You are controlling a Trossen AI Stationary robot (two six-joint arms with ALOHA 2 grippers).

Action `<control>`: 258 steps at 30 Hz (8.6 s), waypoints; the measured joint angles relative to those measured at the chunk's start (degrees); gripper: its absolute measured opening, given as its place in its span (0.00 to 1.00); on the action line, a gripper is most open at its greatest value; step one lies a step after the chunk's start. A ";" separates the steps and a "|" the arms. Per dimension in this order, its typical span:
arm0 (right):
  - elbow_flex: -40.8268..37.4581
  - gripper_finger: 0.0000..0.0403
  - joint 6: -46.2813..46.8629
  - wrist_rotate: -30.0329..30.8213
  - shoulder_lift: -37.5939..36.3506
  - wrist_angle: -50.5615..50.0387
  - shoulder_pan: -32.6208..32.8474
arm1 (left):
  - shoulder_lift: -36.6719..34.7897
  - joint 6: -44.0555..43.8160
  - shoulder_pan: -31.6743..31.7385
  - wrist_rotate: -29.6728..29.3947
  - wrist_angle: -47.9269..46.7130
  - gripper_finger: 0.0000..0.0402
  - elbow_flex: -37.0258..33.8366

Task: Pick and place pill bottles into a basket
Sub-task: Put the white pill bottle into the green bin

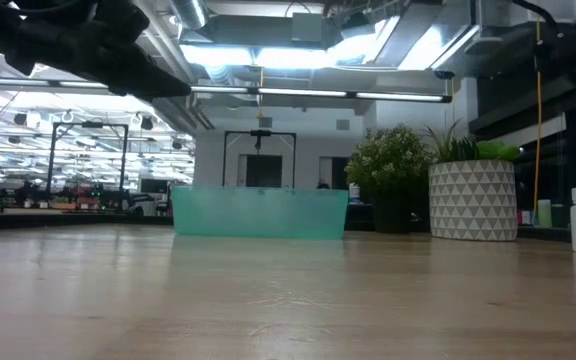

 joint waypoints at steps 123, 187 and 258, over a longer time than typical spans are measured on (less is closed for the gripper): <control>5.02 0.40 -17.48 9.13 14.21 28.09 -7.71 | -0.02 0.55 0.00 -1.08 0.24 0.05 0.00; 37.99 0.40 -98.60 -20.81 48.20 44.96 -59.93 | -0.02 1.53 0.07 -4.09 0.22 0.03 0.02; 37.92 0.40 -96.98 -20.81 54.25 46.77 -61.18 | -0.02 1.52 0.07 -4.06 0.22 0.03 0.02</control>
